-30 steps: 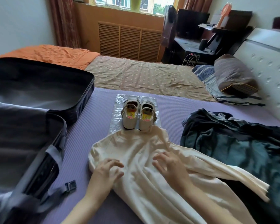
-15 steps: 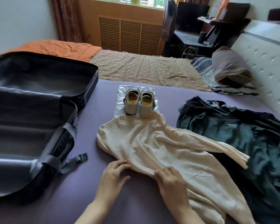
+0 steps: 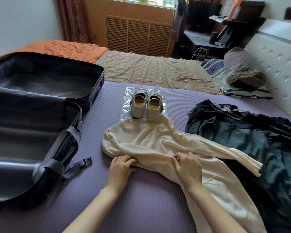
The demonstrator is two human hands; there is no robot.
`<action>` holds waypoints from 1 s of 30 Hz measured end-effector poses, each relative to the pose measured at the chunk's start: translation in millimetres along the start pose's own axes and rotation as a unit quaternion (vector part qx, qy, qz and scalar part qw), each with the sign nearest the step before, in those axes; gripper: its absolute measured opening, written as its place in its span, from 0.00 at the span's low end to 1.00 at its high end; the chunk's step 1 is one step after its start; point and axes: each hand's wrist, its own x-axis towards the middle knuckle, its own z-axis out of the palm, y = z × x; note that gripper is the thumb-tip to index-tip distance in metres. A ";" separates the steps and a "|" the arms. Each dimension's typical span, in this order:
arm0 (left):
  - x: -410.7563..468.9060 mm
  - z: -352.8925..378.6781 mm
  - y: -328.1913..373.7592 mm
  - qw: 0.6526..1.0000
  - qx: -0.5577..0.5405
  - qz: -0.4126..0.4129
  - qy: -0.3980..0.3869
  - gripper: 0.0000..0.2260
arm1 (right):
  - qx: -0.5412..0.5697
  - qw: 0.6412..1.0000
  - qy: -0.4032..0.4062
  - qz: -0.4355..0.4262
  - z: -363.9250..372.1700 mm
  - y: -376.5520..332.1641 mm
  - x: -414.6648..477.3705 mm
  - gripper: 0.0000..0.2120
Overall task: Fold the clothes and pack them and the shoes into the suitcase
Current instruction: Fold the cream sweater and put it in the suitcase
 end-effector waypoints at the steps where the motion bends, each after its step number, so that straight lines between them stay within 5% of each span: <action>1: 2.4 0.9 -0.5 1.000 0.008 0.009 0.005 0.17 | -0.003 1.000 0.009 -0.004 1.4 1.4 -2.3 0.04; 7: 3.1 -8.6 -1.0 0.999 0.001 0.036 0.040 0.05 | -0.006 1.000 0.015 -0.003 2.3 7.3 0.3 0.04; 12: -24.1 -37.4 -6.6 0.996 -0.064 0.006 0.059 0.14 | 0.019 1.000 0.018 -0.015 0.3 0.5 -6.1 0.04; 19: -63.7 -69.3 -34.9 0.991 -0.084 -0.068 0.078 0.04 | 0.072 0.997 -0.025 -0.026 -12.0 -13.4 -27.9 0.06; 25: -77.8 -62.0 -32.0 0.997 -0.060 -0.035 0.033 0.21 | 0.063 0.992 -0.086 -0.071 -10.1 -15.0 -52.3 0.18; 30: -61.9 -30.2 2.4 0.998 -0.046 0.029 -0.019 0.17 | 0.021 0.994 -0.087 -0.062 -14.1 3.6 -66.9 0.26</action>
